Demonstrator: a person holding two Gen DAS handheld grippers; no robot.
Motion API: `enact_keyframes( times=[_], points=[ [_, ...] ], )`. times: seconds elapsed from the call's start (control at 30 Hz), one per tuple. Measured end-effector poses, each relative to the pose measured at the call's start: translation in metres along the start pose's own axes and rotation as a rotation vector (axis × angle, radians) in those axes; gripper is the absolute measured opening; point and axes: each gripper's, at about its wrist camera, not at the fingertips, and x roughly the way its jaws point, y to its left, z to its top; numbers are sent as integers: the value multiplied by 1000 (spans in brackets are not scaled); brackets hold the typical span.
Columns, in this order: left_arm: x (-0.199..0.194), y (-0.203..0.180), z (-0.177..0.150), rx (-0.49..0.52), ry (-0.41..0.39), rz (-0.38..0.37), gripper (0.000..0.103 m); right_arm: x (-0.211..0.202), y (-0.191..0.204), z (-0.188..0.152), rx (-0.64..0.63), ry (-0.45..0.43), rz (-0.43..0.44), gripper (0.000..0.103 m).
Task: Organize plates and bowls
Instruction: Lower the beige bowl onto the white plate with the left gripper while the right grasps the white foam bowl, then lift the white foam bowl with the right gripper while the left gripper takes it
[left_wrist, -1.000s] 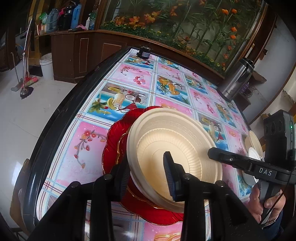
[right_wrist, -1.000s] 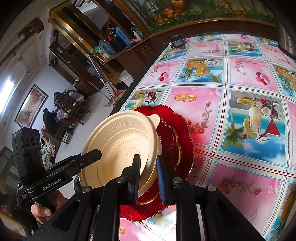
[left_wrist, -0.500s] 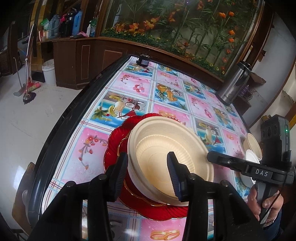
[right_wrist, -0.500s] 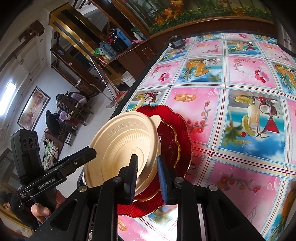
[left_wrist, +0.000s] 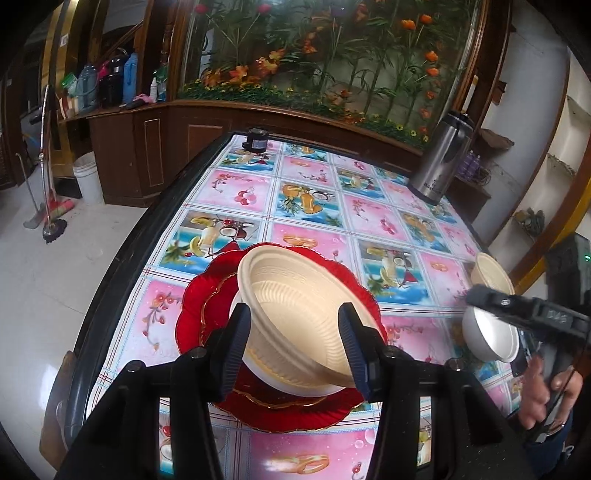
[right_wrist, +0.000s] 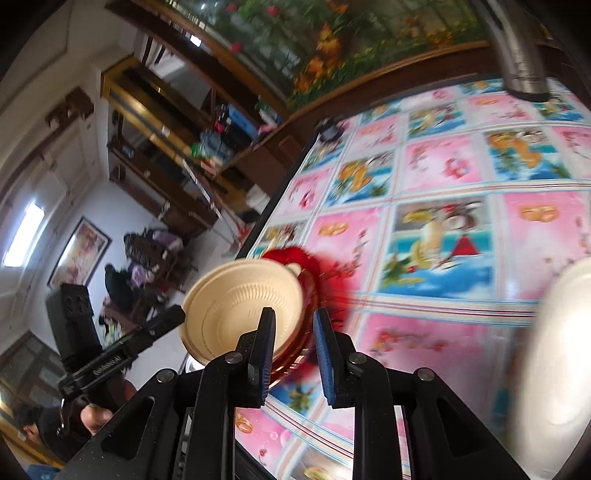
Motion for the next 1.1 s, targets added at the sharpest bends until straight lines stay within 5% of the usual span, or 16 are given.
enact_keyframes(
  times=[0.23,0.37,0.6,1.1],
  points=[
    [11,14,-2,-45,23,57,48,-39,-24,0,38,-61,-12,23],
    [6,24,0,-72,1,87,63,-65,-38,0,67,-114,-27,23],
    [-7,17,5,-30,-71,59,63,-128,-85,-5,162,-251,-165,34],
    [57,45,-9,-75,54,129,59,-165,-129,-27,256,-298,-242,35]
  ],
)
